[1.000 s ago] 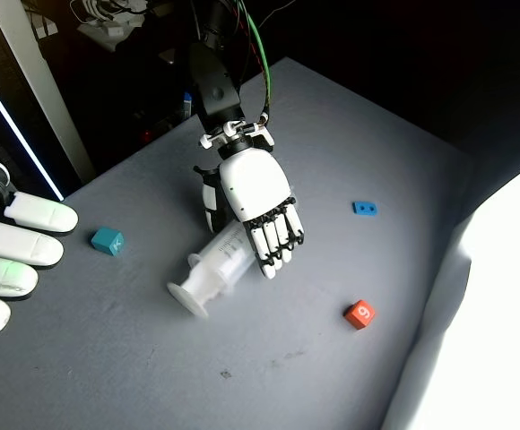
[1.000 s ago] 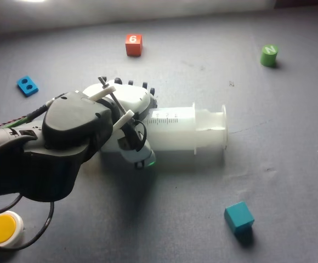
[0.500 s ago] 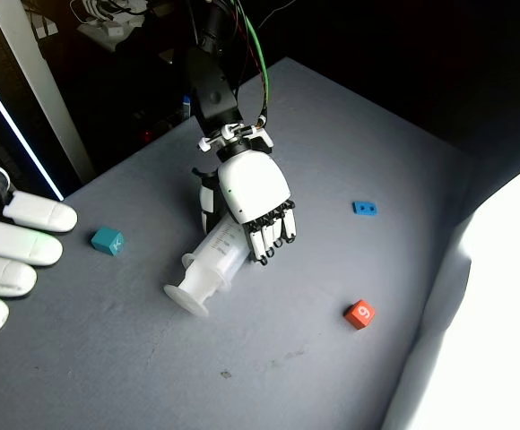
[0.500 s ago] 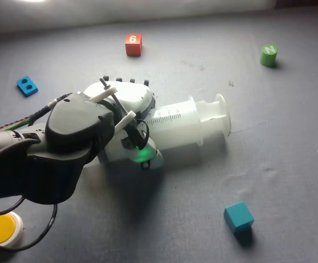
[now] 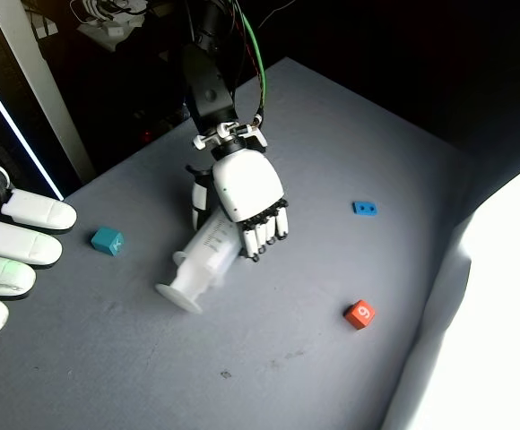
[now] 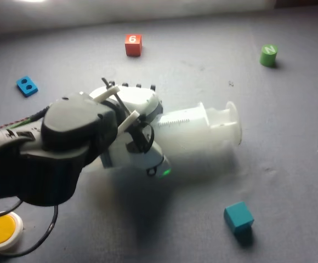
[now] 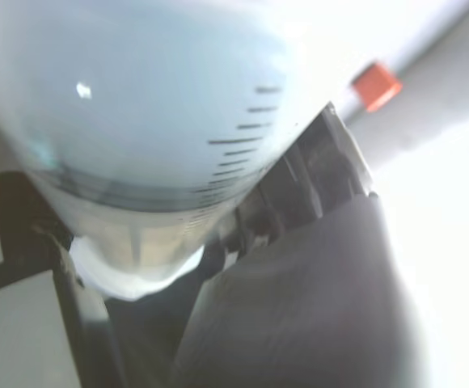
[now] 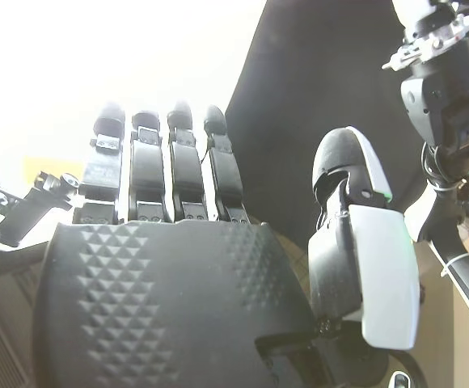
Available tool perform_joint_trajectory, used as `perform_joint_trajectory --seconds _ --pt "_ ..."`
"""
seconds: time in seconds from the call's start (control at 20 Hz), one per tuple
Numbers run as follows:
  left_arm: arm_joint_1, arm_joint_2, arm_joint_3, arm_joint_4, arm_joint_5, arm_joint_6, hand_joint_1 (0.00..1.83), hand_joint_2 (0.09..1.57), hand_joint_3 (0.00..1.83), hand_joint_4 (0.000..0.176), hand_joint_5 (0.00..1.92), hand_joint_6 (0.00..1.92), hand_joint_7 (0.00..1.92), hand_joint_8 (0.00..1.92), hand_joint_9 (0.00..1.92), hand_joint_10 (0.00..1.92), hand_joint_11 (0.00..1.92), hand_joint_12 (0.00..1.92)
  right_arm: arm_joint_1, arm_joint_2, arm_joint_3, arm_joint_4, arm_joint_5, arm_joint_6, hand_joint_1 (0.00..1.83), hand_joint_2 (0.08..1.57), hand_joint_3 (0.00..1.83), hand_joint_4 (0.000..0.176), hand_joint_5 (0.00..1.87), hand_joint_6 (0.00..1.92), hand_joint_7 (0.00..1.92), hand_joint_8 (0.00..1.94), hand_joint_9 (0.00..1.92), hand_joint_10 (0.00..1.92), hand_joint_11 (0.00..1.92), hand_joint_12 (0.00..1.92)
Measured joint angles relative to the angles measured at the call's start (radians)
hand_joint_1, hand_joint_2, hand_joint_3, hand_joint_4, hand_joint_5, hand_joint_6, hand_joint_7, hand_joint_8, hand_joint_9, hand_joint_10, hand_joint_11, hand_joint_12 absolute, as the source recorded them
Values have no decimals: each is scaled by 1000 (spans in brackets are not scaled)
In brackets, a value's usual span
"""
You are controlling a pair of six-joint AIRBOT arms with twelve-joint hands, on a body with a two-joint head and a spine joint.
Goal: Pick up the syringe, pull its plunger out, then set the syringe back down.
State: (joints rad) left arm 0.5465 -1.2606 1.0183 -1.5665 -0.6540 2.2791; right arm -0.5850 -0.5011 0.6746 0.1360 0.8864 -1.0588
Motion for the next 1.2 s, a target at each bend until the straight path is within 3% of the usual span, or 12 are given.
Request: perform_joint_trajectory --seconds 0.3,0.4,0.55,0.75,0.9,1.2 --pt "-86 75 -48 -74 5 74 1176 1219 0 0 728 1274 856 1326 704 1214 420 1612 18 0 0 1 -5 117 331 1191 0 0 261 0 244 1 187 2 0 347" --pt "-126 100 -63 -100 13 108 1183 1211 0 0 751 1226 864 1328 715 1223 429 1605 48 0 0 -1 -45 176 539 1083 0 0 208 0 196 0 147 0 0 287" --pt "-167 131 -92 -130 20 143 1163 1218 2 2 730 1361 854 1241 722 1170 416 1627 87 -5 0 0 -126 221 927 925 0 0 11 0 10 0 4 0 0 30" --pt "-201 167 -121 -175 29 182 1164 1213 0 11 756 1314 845 1265 702 1193 418 1631 182 -34 3 17 -249 230 1107 953 7 0 43 16 0 0 0 0 6 37" --pt "-225 171 -124 -185 22 192 1149 1236 2 8 711 1373 807 1328 686 1200 429 1600 246 -62 3 91 -332 234 1209 1019 11 0 140 7 139 11 126 18 0 420" --pt "-253 171 -124 -222 31 237 1162 1221 1 0 733 1319 838 1293 712 1162 447 1600 253 -124 28 120 -403 237 1204 1059 17 0 197 13 213 10 179 10 0 516"
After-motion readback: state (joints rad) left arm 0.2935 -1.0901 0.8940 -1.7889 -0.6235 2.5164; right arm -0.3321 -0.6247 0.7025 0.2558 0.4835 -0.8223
